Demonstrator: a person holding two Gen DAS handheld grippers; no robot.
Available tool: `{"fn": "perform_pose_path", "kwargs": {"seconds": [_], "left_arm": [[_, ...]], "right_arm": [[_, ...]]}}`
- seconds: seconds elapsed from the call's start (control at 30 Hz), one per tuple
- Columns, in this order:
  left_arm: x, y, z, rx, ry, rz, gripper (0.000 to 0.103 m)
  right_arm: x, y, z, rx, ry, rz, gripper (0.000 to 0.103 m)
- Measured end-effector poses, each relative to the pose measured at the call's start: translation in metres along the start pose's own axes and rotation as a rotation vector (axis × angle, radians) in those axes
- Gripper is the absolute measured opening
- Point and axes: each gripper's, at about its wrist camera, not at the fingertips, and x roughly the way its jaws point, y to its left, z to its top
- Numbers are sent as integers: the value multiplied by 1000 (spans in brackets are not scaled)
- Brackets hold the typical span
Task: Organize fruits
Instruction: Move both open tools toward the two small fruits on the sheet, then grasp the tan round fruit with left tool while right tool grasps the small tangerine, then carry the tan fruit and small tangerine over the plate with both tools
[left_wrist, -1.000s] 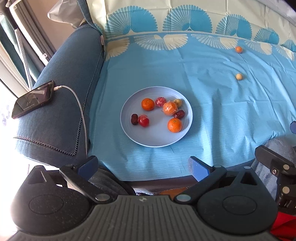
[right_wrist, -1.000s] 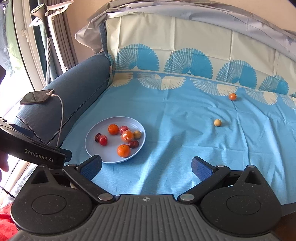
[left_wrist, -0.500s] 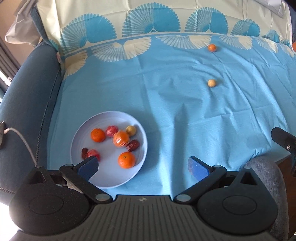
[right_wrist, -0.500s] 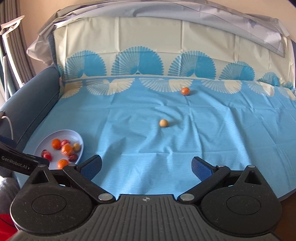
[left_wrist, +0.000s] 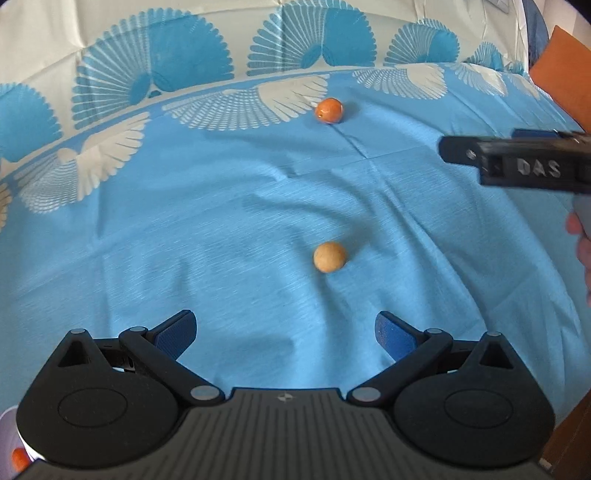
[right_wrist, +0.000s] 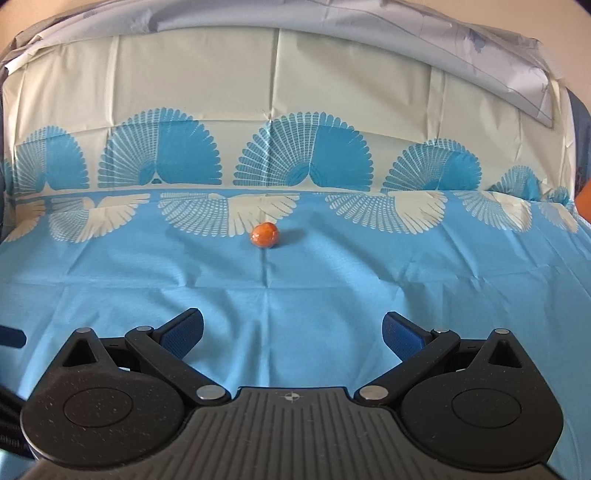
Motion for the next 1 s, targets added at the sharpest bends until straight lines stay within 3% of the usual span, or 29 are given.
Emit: {"fn": "perform_pose_path", "kwargs": {"seconds": [0.2, 0.37, 0.4, 0.47, 0.5, 0.53, 0.57, 0.6, 0.8, 1.0], "left_arm": [[53, -5, 23, 46, -40, -41, 103], [73, -6, 26, 48, -34, -39, 103], [74, -6, 24, 45, -34, -42, 101], [67, -6, 19, 40, -69, -50, 87], [61, -7, 17, 44, -93, -59, 57], [55, -7, 17, 48, -104, -81, 33], [51, -5, 18, 41, -103, -104, 31], [47, -3, 17, 28, -116, -124, 31], [22, 2, 12, 41, -133, -88, 31], [-42, 23, -10, 10, -125, -19, 31]], "right_arm": [[118, -1, 28, -48, 19, 71, 102], [182, 15, 38, -95, 23, 77, 102], [190, 16, 39, -87, 22, 87, 102], [202, 17, 38, -71, 19, 85, 100], [204, 17, 37, -66, 0, 91, 99], [202, 17, 35, -63, -30, 91, 84], [198, 18, 34, -61, -53, 97, 55], [195, 19, 35, -58, -57, 95, 39], [170, 4, 36, 8, -25, 30, 41], [93, -7, 30, 42, -36, 4, 41]]}}
